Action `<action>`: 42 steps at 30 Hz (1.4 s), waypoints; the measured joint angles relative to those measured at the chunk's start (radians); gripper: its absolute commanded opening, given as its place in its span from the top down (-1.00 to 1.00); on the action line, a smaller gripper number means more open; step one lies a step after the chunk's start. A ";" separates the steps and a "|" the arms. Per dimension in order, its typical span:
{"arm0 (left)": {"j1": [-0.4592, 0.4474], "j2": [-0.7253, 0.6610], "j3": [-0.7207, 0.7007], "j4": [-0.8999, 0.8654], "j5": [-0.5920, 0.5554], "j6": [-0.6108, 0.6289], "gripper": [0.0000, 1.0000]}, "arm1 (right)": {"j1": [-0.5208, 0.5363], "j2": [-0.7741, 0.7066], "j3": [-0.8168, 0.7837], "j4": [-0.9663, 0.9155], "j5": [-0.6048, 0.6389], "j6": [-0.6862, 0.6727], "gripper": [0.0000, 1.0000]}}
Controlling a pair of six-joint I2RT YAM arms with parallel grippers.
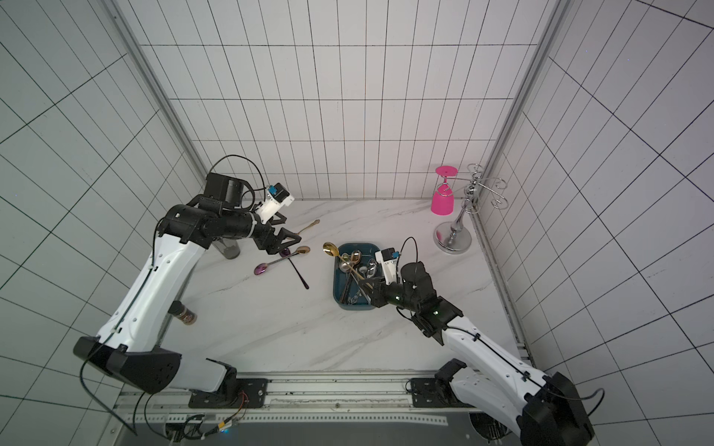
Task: Put the spoon into the storage box
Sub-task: Place the spoon in the storage box.
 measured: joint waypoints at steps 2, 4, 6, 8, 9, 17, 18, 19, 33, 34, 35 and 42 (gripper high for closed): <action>0.030 -0.014 -0.036 0.048 0.017 -0.068 -0.97 | 0.000 -0.008 -0.024 -0.005 0.051 0.072 1.00; 0.060 -0.037 -0.102 0.096 0.037 -0.130 -0.97 | -0.002 -0.010 -0.040 -0.004 0.095 0.136 1.00; 0.079 -0.048 -0.153 0.125 0.045 -0.170 -0.97 | -0.002 -0.009 -0.055 0.007 0.133 0.198 1.00; 0.095 -0.051 -0.194 0.147 0.048 -0.200 -0.97 | -0.004 0.005 -0.069 0.028 0.165 0.251 1.00; 0.102 -0.051 -0.212 0.158 0.048 -0.210 -0.97 | -0.005 0.019 -0.073 0.035 0.179 0.280 1.00; 0.126 -0.052 -0.275 0.195 -0.015 -0.224 -0.97 | -0.006 0.158 -0.074 0.068 0.246 0.408 1.00; 0.126 -0.052 -0.279 0.198 -0.021 -0.224 -0.97 | -0.006 0.172 -0.074 0.068 0.251 0.422 1.00; 0.126 -0.052 -0.282 0.199 -0.024 -0.224 -0.97 | -0.006 0.185 -0.073 0.069 0.254 0.433 1.00; 0.133 -0.060 -0.296 0.217 -0.029 -0.218 -0.98 | 0.020 0.311 0.005 0.106 0.277 0.478 0.23; 0.134 -0.060 -0.296 0.218 -0.030 -0.217 -0.97 | 0.028 0.303 0.021 0.088 0.287 0.467 0.17; 0.135 -0.060 -0.296 0.219 -0.031 -0.216 -0.97 | 0.035 0.291 0.034 0.071 0.298 0.457 0.14; 0.138 -0.060 -0.296 0.220 -0.055 -0.202 -0.97 | 0.053 0.170 0.123 -0.087 0.343 0.370 0.05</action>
